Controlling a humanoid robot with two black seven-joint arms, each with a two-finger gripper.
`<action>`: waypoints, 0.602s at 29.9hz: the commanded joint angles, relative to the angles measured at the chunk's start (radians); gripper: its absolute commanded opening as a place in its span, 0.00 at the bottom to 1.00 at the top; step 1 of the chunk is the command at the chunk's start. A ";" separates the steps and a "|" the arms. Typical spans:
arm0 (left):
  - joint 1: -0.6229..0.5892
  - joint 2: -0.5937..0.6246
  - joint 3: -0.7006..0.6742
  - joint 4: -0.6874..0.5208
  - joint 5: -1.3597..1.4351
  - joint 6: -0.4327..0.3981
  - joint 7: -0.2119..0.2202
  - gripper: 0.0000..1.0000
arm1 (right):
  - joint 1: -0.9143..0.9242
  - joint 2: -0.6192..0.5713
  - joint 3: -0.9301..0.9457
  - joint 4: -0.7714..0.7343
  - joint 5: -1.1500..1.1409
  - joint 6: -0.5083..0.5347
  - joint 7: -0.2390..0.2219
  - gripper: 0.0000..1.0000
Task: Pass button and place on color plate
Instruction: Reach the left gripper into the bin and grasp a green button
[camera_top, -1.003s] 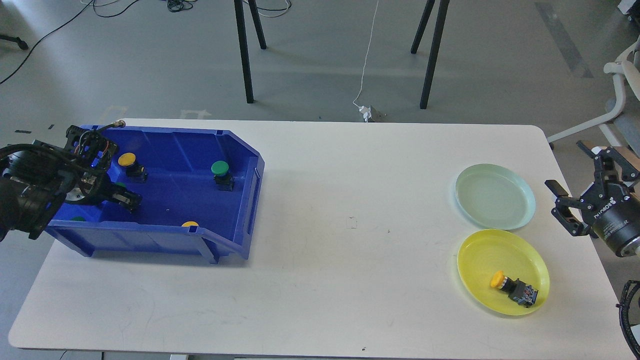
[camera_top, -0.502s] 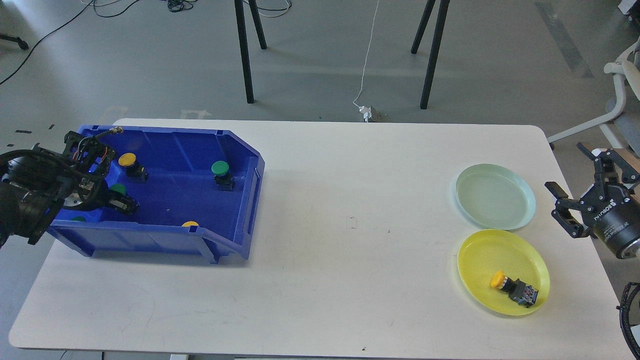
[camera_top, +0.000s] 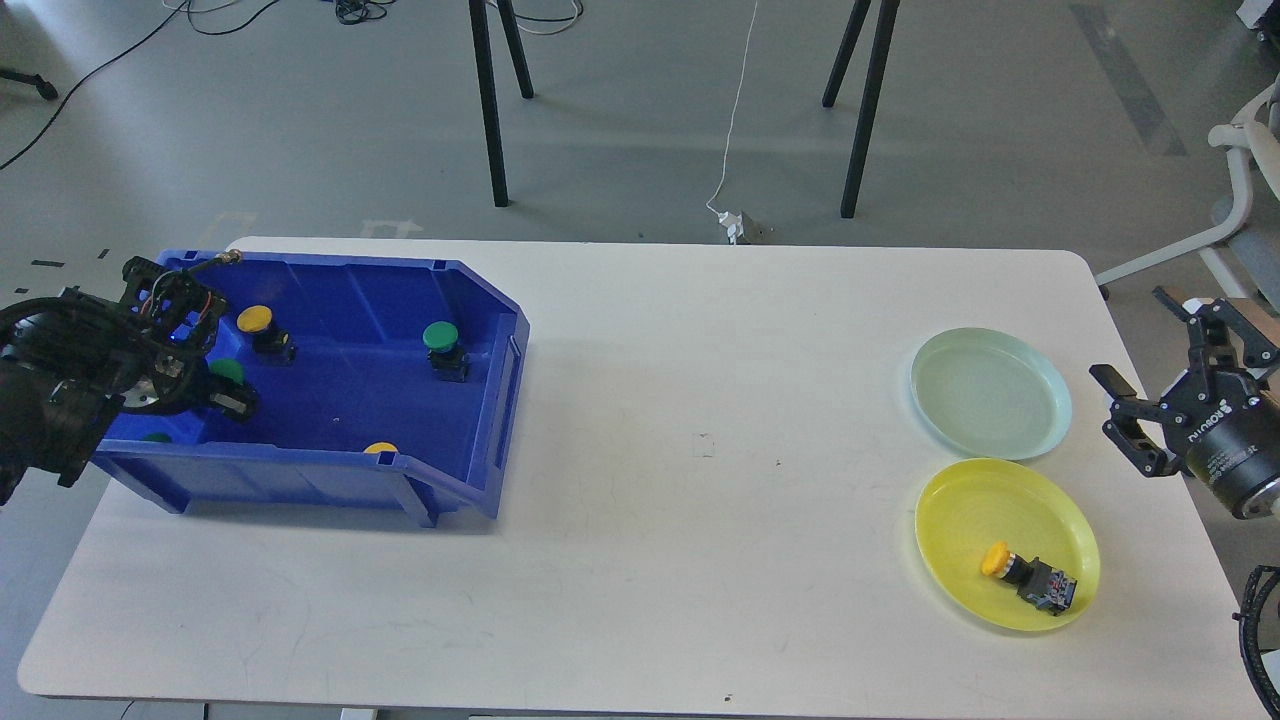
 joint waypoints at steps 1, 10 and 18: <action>-0.005 -0.012 -0.001 -0.008 -0.021 -0.013 0.000 0.06 | 0.000 0.002 0.003 0.000 0.000 0.000 0.000 0.92; -0.014 -0.001 -0.012 -0.013 -0.032 -0.028 0.000 0.06 | 0.000 0.011 0.006 -0.002 0.000 0.000 -0.002 0.92; -0.019 0.001 -0.015 -0.054 -0.088 -0.086 0.000 0.07 | 0.000 0.011 0.004 -0.002 0.000 0.000 -0.002 0.92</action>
